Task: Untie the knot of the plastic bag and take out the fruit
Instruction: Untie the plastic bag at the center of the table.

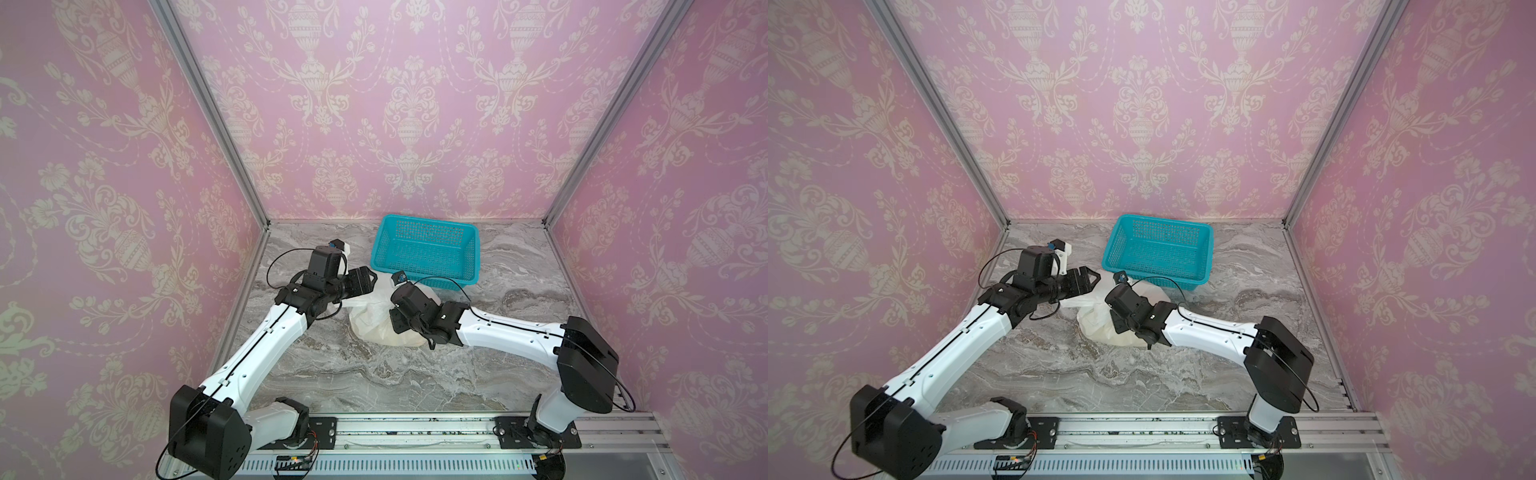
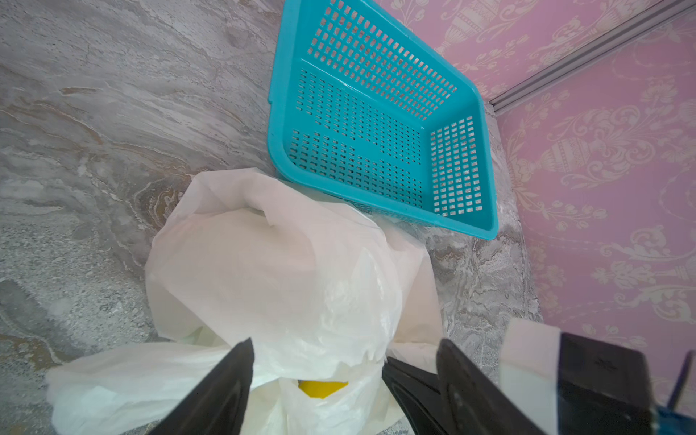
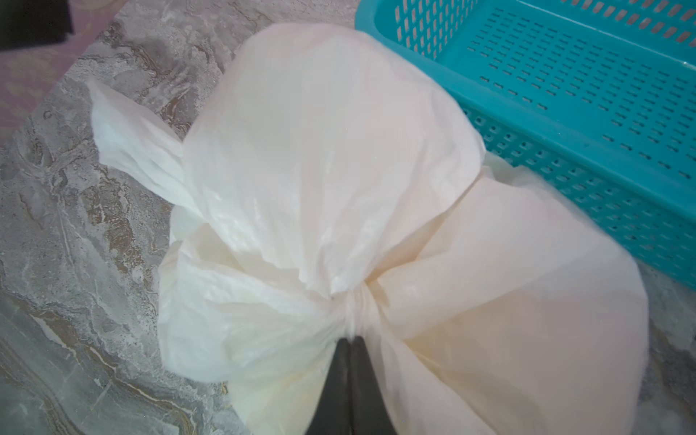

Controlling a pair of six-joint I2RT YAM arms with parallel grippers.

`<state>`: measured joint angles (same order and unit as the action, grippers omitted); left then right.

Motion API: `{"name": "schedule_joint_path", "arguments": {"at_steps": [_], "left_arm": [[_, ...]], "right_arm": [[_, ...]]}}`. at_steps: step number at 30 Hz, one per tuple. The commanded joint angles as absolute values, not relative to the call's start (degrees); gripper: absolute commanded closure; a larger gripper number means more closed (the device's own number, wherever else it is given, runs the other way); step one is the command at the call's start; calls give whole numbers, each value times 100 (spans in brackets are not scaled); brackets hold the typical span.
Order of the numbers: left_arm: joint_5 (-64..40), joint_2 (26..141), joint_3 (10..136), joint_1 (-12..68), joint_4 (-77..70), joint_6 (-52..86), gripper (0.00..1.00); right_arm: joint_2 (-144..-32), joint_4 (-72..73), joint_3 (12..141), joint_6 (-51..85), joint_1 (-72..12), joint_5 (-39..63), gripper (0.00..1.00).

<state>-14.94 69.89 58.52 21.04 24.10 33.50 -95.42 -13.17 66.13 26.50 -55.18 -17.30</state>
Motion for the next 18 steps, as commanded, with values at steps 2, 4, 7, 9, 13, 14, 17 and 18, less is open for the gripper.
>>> {"name": "schedule_joint_path", "arguments": {"at_steps": [2, 4, 7, 9, 13, 14, 17, 18], "left_arm": [[-1573, 7084, 5978, 2283, 2540, 3340, 21], [-1591, 7230, 6002, 2342, 2539, 3342, 22], [-1571, 7463, 6076, 2423, 2578, 3303, 23], [-1625, 7596, 6142, 2480, 2599, 3270, 23], [-1556, 7749, 6161, 2570, 2600, 3236, 19], [-1547, 7780, 6177, 2584, 2599, 3226, 19], [-1560, 7831, 6188, 2657, 2576, 3192, 16], [-1581, 7840, 6181, 2676, 2547, 3193, 15]], "right_arm": [[-9263, -1091, 6433, 2508, -5502, -1579, 100], [-9136, -969, 6329, 2474, -5506, -1521, 100], [-8930, -698, 6165, 2393, -5508, -1324, 100], [-8820, -444, 6045, 2318, -5519, -1095, 100], [-8622, -46, 5815, 2209, -5571, -922, 100], [-8577, -2, 5776, 2190, -5588, -901, 100], [-8502, 69, 5717, 2136, -5643, -910, 100], [-8497, 94, 5700, 2128, -5652, -913, 100]]}}
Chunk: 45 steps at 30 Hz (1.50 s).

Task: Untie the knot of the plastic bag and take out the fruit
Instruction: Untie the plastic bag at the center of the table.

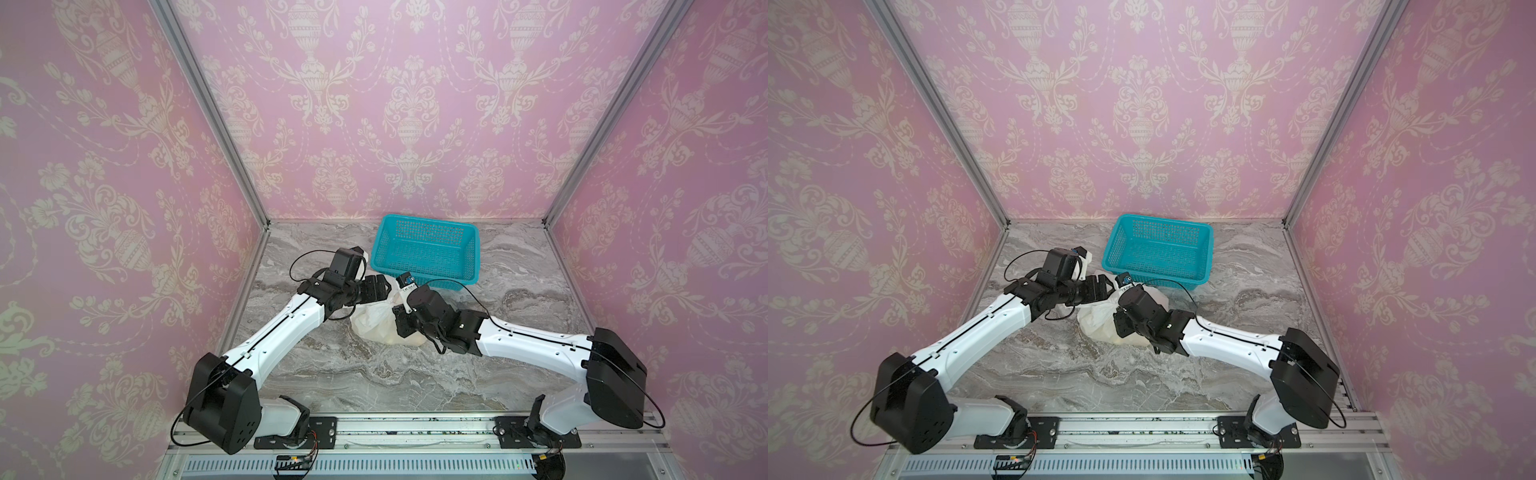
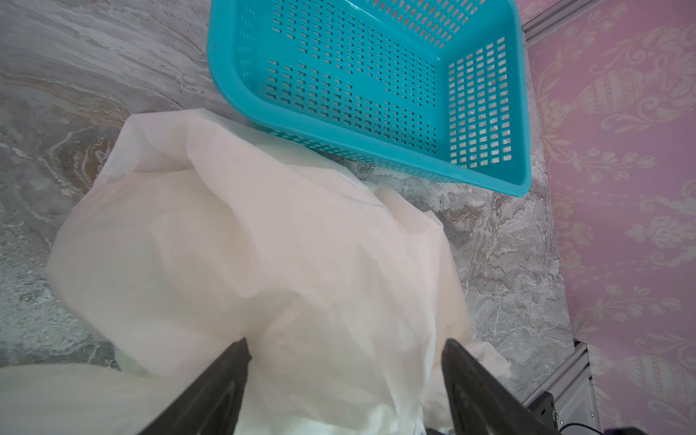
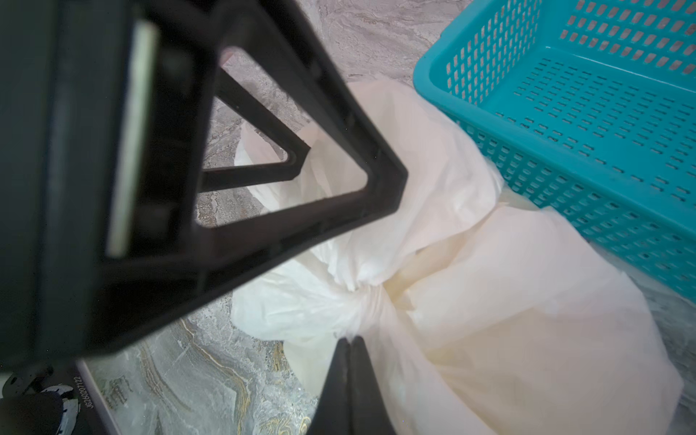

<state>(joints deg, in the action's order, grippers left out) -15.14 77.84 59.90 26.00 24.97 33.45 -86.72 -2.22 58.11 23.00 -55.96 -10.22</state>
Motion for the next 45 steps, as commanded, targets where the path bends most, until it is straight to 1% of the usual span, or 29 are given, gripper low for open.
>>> {"name": "schedule_joint_path", "arguments": {"at_steps": [1, 4, 5, 8, 10, 12, 14, 15, 16, 21, 28, 30, 32, 34, 35, 37, 38, 40, 45], "left_arm": [[-1598, 7848, 6171, 2689, 2523, 3196, 15], [-1609, 7896, 6160, 2740, 2469, 3192, 14], [-1595, 7931, 6162, 2754, 2467, 3191, 15], [-1564, 8058, 6196, 2777, 2476, 3160, 27], [-1520, 8151, 6235, 2786, 2520, 3155, 47], [-1356, 8198, 6260, 2793, 2581, 3136, 71], [-1208, 8185, 6241, 2792, 2569, 3127, 91], [-1135, 8168, 6234, 2790, 2566, 3126, 98], [-1061, 8142, 6227, 2788, 2575, 3124, 100], [-627, 7866, 6113, 2786, 2558, 3120, 100], [267, 7064, 5820, 2761, 2551, 3111, 100], [318, 6874, 5751, 2750, 2502, 3102, 100], [267, 6774, 5690, 2751, 2414, 3100, 100], [220, 6763, 5660, 2748, 2356, 3111, 100], [207, 6774, 5657, 2751, 2346, 3120, 100], [218, 6791, 5664, 2751, 2351, 3118, 100], [217, 6803, 5667, 2751, 2351, 3114, 100], [204, 6820, 5659, 2749, 2334, 3120, 100], [218, 6847, 5657, 2751, 2342, 3118, 100]], "right_arm": [[-8498, 93, 5697, 2134, -5660, -925, 100], [-8497, 88, 5687, 2158, -5662, -985, 100], [-8492, 87, 5695, 2175, -5669, -1002, 100], [-8461, 82, 5657, 2206, -5670, -1045, 100], [-8430, 106, 5611, 2223, -5673, -1072, 100], [-8372, 132, 5558, 2239, -5678, -1127, 100], [-8319, 130, 5511, 2241, -5671, -1174, 100], [-8286, 119, 5491, 2241, -5674, -1209, 100], [-8263, 99, 5479, 2249, -5669, -1245, 100], [-8244, -51, 5455, 2266, -5670, -1505, 100], [-8200, -103, 5379, 2304, -5663, -1738, 100], [-8187, -113, 5383, 2325, -5651, -1690, 99], [-8173, -53, 5388, 2284, -5659, -1454, 76], [-8141, 57, 5366, 2233, -5691, -1206, 56], [-8126, 104, 5356, 2210, -5709, -1141, 47], [-8129, 166, 5364, 2165, -5755, -1053, 35], [-8166, 165, 5401, 2153, -5781, -1029, 31], [-8286, 146, 5521, 2153, -5840, -1008, 28], [-8931, -105, 6111, 2298, -5920, -1151, 26]]}}
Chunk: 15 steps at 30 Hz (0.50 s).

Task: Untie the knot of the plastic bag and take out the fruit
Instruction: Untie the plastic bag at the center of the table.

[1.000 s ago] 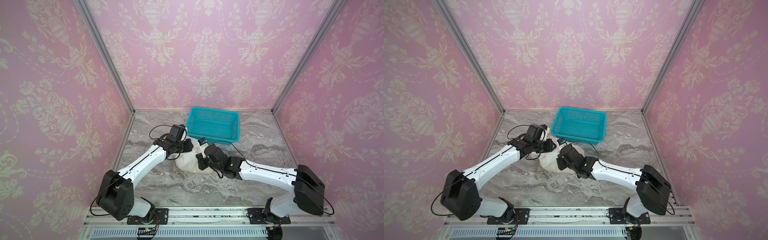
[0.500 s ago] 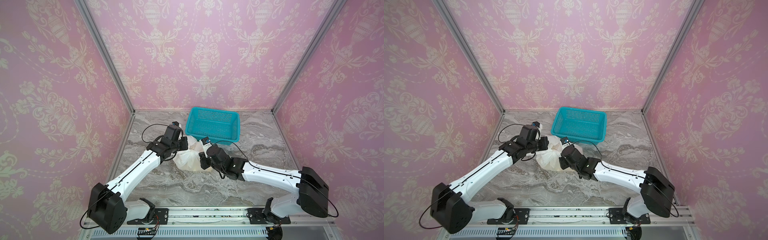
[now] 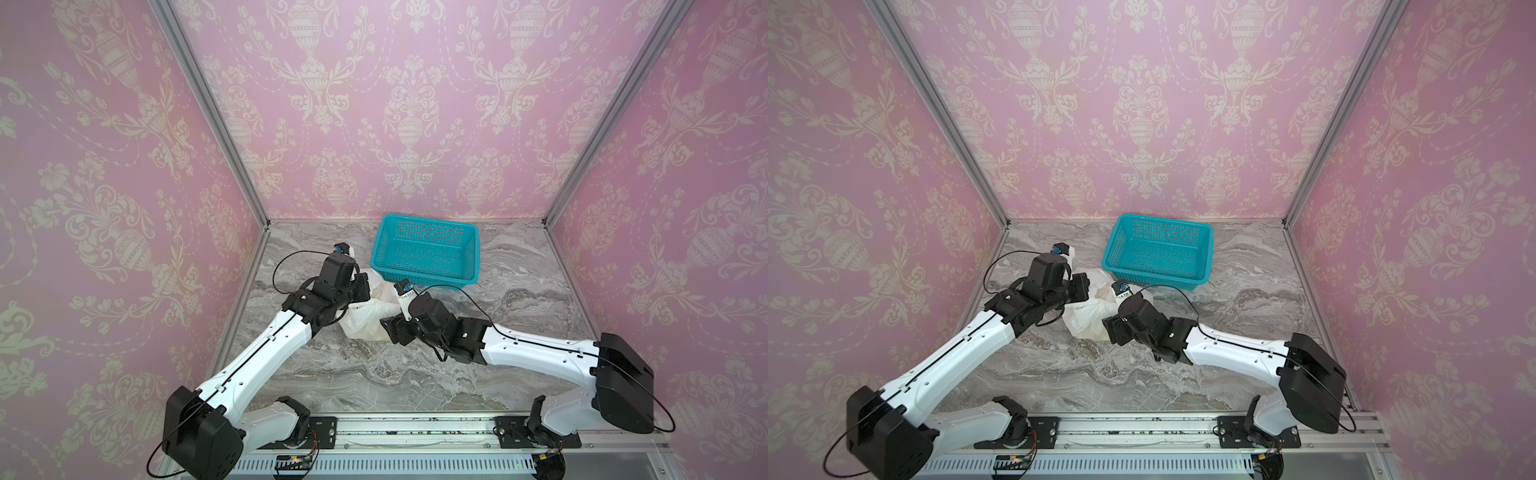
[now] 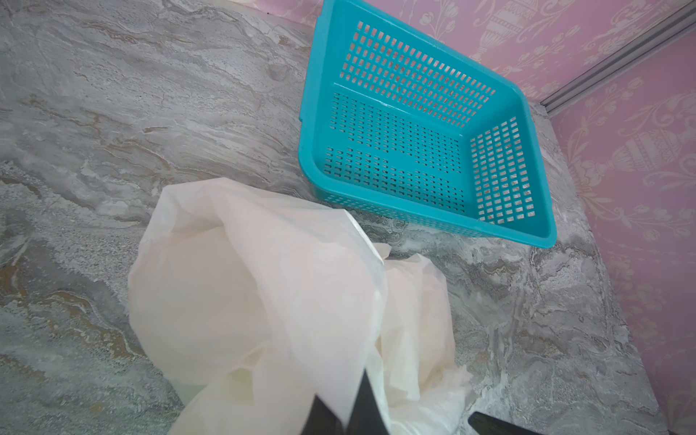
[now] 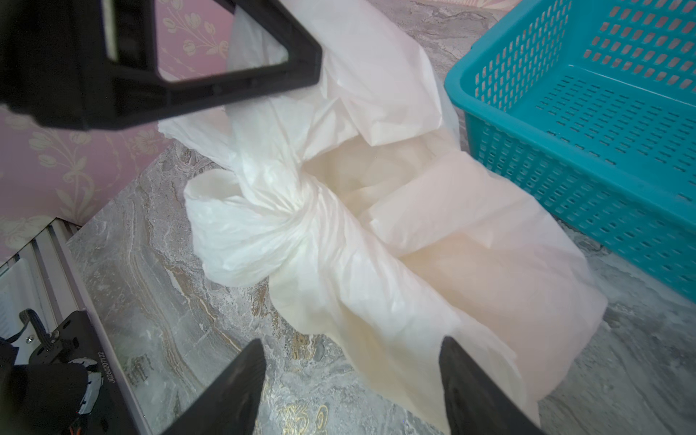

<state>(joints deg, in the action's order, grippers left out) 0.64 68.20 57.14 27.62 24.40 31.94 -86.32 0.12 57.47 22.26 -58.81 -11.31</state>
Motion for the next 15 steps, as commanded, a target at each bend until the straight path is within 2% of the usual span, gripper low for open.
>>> {"name": "schedule_joint_path", "arguments": {"at_steps": [1, 3, 4, 8, 9, 12, 15], "left_arm": [[227, 6840, 5659, 2751, 2347, 3120, 100], [242, 6830, 5660, 2751, 2346, 3119, 100], [242, 6825, 5651, 2751, 2346, 3120, 100], [305, 6778, 5629, 2751, 2349, 3131, 100], [352, 6761, 5618, 2751, 2355, 3145, 100], [516, 6683, 5577, 2734, 2381, 3168, 100], [683, 6565, 5514, 2700, 2382, 3193, 100]], "right_arm": [[-9079, -175, 6223, 2328, -5922, -1191, 27], [-9286, -275, 6380, 2367, -5925, -1268, 34], [-9353, -318, 6430, 2375, -5925, -1321, 41], [-9333, -422, 6407, 2459, -5924, -1697, 84], [-9276, -412, 6354, 2482, -5917, -1798, 89], [-9034, -272, 6103, 2538, -5920, -2068, 100], [-8760, -75, 5772, 2592, -5904, -2286, 100]]}}
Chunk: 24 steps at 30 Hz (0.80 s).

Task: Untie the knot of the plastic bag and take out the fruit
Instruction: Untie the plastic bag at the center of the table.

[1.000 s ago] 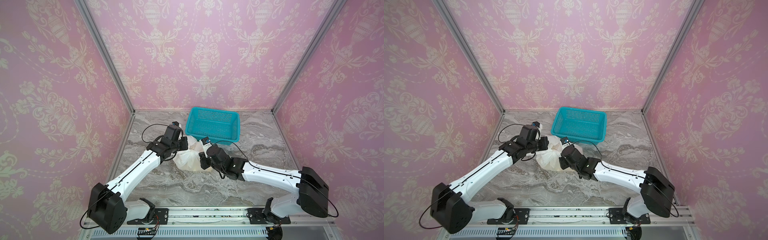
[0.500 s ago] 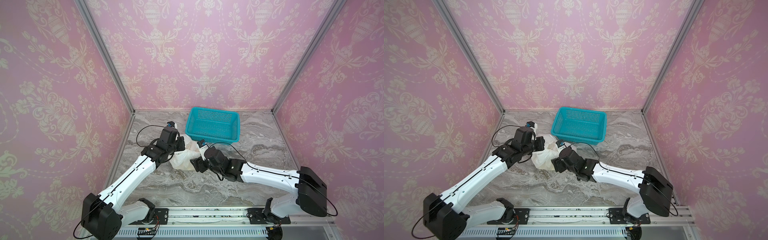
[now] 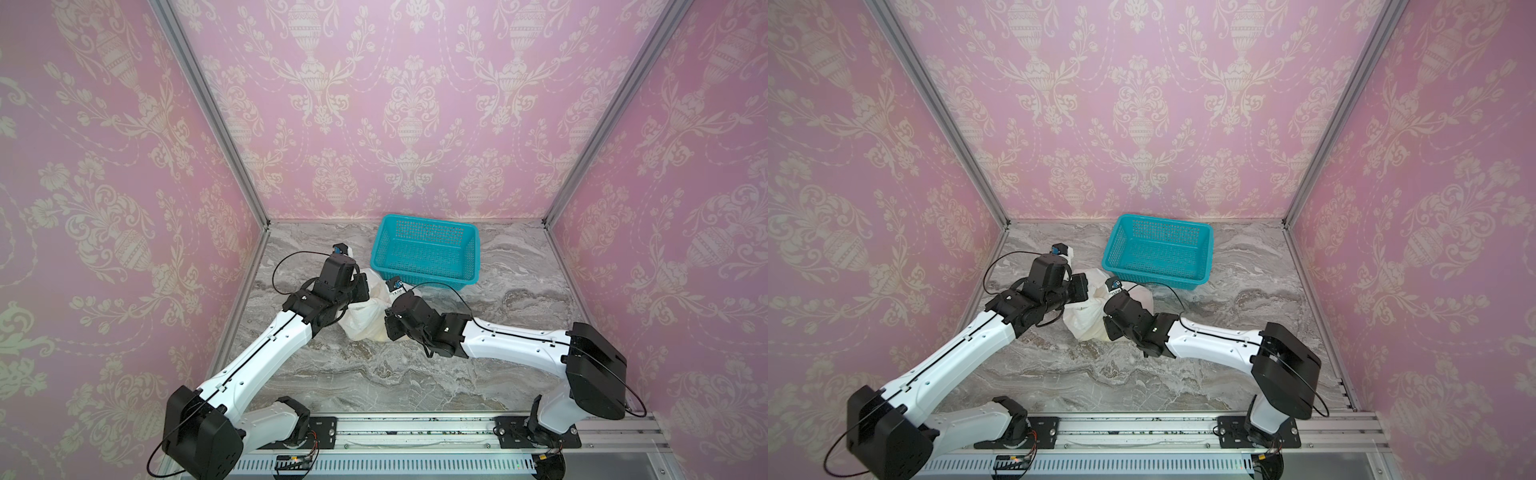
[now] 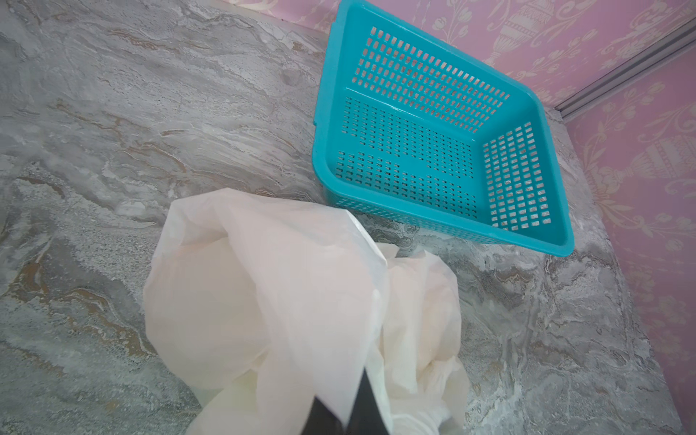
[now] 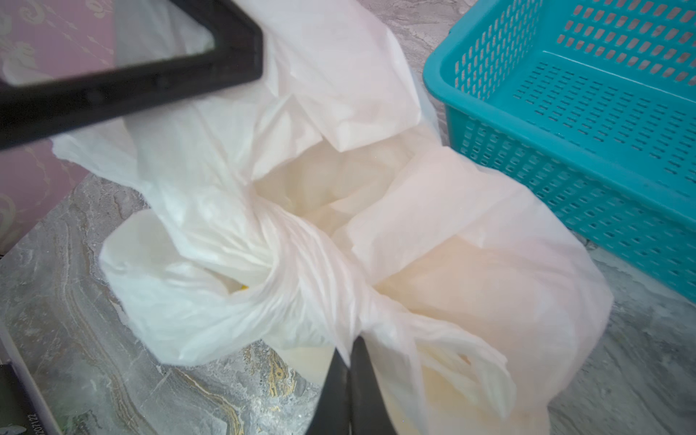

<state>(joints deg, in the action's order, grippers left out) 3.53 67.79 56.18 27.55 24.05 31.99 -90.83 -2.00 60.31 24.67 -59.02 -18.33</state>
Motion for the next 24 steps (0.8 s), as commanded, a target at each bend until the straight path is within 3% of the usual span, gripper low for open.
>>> {"name": "schedule_joint_path", "arguments": {"at_steps": [1, 24], "left_arm": [[723, 6527, 5488, 2694, 2381, 3205, 100], [1220, 5818, 5012, 2149, 2383, 3549, 100]], "right_arm": [[-8676, -10, 5676, 2616, -5885, -2340, 100], [-7345, 844, 4042, 3198, -5319, -3027, 100]]}}
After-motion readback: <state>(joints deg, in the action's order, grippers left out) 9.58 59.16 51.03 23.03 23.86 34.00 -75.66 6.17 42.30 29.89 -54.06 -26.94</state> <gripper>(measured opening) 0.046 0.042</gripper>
